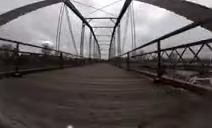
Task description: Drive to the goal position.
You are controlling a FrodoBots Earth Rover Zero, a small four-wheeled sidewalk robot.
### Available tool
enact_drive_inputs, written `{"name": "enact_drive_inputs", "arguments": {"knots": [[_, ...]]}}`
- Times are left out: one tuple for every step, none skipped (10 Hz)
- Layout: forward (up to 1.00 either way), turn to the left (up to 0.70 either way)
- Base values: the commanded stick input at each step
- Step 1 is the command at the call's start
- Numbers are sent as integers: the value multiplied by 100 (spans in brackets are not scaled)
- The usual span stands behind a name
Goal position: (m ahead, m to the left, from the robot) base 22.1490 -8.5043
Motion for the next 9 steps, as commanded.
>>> {"name": "enact_drive_inputs", "arguments": {"knots": [[100,0],[100,0],[100,0],[100,0],[100,0],[100,0],[100,0],[100,0],[100,0]]}}
